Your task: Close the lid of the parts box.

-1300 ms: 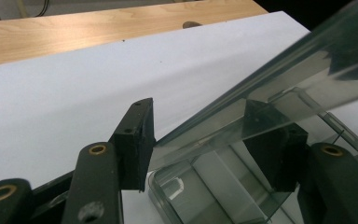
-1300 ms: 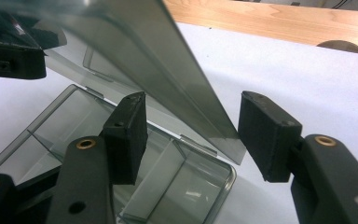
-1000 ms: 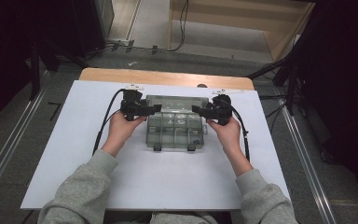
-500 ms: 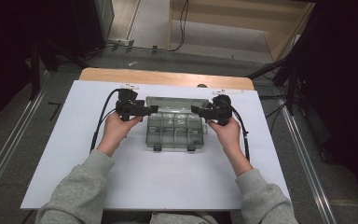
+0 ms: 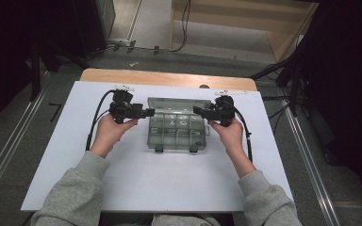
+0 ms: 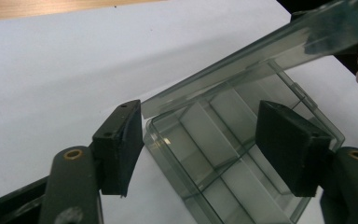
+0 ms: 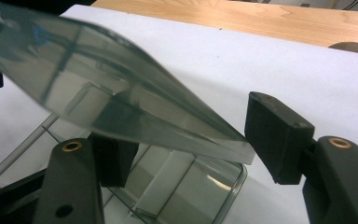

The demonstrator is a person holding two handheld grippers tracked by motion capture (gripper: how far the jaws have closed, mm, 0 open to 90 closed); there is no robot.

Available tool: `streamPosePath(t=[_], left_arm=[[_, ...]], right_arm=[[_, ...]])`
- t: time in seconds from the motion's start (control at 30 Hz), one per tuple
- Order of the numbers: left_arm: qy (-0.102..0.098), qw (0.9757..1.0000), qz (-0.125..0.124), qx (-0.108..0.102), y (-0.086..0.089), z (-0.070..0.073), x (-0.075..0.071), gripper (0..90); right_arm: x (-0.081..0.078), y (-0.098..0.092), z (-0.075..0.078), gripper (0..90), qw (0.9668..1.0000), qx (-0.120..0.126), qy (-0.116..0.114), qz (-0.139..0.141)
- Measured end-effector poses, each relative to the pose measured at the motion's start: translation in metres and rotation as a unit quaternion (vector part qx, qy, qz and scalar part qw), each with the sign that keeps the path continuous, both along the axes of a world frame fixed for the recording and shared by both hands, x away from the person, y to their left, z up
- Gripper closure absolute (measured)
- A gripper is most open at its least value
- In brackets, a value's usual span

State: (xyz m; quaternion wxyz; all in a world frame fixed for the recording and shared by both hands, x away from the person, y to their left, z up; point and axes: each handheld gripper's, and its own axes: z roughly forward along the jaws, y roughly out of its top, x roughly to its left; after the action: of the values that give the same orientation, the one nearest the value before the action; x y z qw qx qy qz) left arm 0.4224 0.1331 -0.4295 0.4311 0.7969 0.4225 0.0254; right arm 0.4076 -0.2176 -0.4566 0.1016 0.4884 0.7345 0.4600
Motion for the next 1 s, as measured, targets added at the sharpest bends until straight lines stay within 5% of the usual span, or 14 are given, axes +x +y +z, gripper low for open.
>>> streamPosePath(t=[0.33, 0.43, 0.57, 0.67, 1.0], left_arm=[[0.0, 0.9999, -0.017, 0.003, 0.007, 0.012, -0.01, 59.6], [0.014, 0.9991, -0.036, -0.018, 0.006, 0.012, -0.011, 75.1], [0.009, 0.9983, -0.055, -0.016, -0.001, 0.011, -0.011, 89.7], [0.002, 0.9981, -0.062, -0.006, -0.008, 0.01, -0.01, 90.0], [0.022, 0.9973, -0.063, -0.03, -0.004, 0.006, 0.001, 89.9]], right_arm=[[-0.001, 0.0, 0.002, 34.4, 1.0, 0.004, -0.006, 0.001], [-0.001, 0.001, 0.002, 34.4, 1.0, 0.003, -0.006, 0.001], [-0.001, 0.0, 0.002, 34.3, 1.0, 0.002, -0.007, 0.003], [-0.002, 0.0, 0.002, 34.1, 1.0, 0.0, -0.006, 0.002], [-0.007, -0.001, 0.001, 33.9, 0.9999, -0.005, -0.009, 0.008]])
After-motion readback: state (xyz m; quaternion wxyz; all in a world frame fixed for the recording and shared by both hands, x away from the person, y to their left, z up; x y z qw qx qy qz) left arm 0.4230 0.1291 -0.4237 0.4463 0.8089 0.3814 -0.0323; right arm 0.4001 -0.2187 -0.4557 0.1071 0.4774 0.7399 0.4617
